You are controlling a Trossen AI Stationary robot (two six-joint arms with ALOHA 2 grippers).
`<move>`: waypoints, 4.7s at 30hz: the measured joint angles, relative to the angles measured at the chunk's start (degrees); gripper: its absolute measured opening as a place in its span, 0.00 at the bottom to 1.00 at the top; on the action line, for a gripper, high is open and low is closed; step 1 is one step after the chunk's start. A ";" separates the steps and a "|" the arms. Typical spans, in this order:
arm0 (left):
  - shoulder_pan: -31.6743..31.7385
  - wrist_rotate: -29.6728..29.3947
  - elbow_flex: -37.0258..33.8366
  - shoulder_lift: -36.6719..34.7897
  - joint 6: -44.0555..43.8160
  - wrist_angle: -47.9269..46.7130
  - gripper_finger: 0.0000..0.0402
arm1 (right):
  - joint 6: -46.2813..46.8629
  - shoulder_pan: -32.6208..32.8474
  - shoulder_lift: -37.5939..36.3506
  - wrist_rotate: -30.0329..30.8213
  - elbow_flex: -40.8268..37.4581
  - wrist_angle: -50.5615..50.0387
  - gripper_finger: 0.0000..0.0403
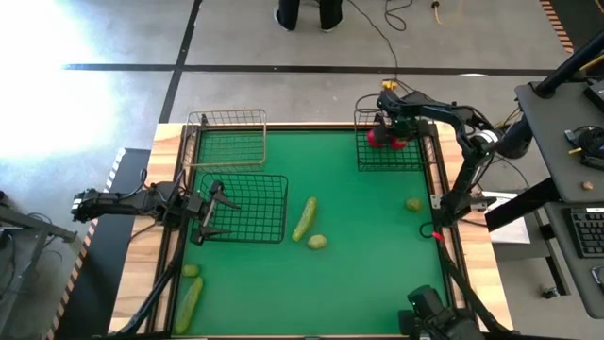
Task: Sort produce into baskets
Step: Put the right tomato into the right black metal wire basket, then put the tomato into the right black metal wire basket
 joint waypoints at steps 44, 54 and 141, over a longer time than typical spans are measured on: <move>0.00 0.00 0.00 0.01 0.02 0.00 0.79 | 86.23 97.52 -20.33 -15.62 1.75 -1.62 0.96; -0.02 0.00 0.00 0.02 0.02 0.00 0.79 | 104.95 110.69 -6.60 -39.75 3.14 -0.55 0.96; -0.02 0.00 0.00 0.02 0.00 0.00 0.79 | 83.23 104.32 -2.69 -51.75 -6.85 8.12 0.78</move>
